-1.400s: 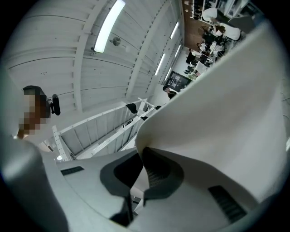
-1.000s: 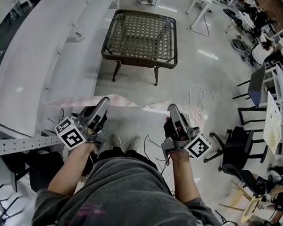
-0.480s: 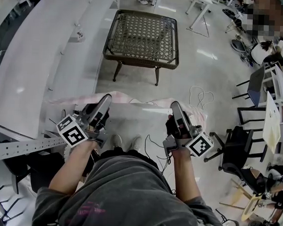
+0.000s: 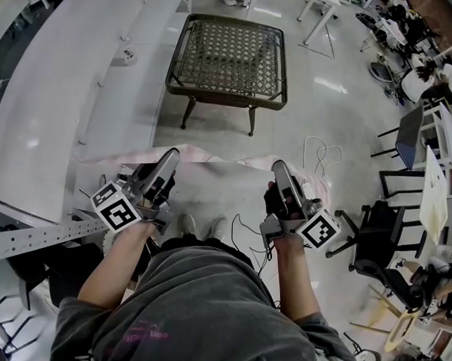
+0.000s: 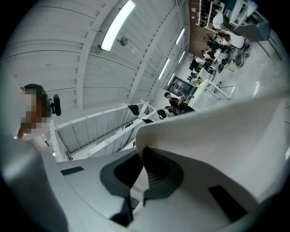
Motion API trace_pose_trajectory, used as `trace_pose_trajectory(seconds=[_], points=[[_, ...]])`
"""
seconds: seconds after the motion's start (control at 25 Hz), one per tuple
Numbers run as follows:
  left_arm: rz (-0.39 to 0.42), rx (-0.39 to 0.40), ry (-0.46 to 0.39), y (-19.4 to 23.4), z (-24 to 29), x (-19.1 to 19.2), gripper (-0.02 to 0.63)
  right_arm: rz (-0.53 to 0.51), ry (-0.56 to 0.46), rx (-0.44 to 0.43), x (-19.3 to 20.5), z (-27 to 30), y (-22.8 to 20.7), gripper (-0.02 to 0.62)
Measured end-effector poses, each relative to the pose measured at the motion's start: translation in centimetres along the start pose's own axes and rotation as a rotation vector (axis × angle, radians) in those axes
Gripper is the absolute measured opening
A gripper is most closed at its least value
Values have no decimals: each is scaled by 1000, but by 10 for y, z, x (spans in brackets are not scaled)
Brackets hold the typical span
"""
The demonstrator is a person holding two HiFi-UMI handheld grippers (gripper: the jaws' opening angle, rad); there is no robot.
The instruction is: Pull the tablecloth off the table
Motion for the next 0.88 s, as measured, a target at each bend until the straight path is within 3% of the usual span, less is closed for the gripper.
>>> trace_pose_trajectory(seconds=[0.88], points=[[9, -9, 6, 6, 1, 2, 2, -13, 5, 10, 0, 4, -10, 6]])
Point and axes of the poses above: the fingertips, and each gripper's own axes: z forward along the fingers, y to its left, x out of its underside, the point moved 5 cm from there along -z, backward along the fingers, and after that the axes turned 15 degrees about x, right-handed, at the moved point
